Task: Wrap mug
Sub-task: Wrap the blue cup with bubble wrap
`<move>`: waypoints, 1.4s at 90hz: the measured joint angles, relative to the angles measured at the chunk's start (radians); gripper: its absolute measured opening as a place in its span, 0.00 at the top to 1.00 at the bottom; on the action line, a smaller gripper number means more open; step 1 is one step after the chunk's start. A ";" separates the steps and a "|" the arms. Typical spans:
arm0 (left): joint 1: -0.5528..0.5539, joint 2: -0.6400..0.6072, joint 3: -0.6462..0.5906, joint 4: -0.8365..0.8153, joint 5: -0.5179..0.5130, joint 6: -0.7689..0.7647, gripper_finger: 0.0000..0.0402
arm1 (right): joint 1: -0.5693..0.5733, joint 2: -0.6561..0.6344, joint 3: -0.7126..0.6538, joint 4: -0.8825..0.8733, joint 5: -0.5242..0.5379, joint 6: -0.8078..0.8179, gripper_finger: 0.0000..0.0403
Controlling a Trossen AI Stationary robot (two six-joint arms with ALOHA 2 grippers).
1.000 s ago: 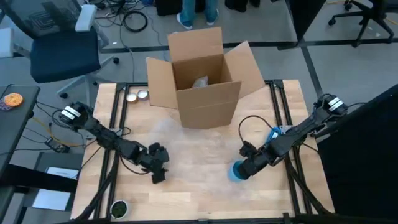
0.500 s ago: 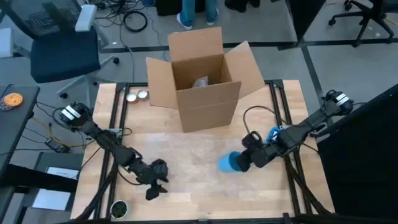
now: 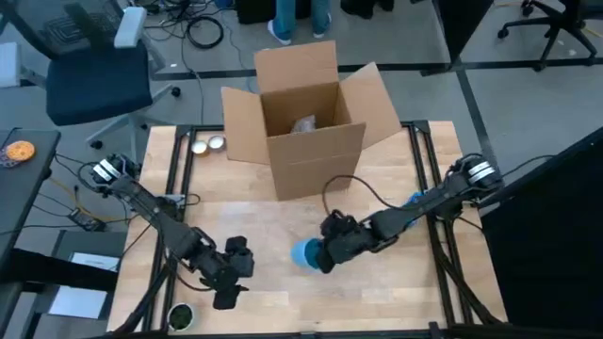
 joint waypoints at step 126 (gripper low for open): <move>-0.007 0.013 0.000 0.029 -0.325 -0.007 0.42 | -0.115 0.119 0.138 -0.035 -0.090 0.053 0.99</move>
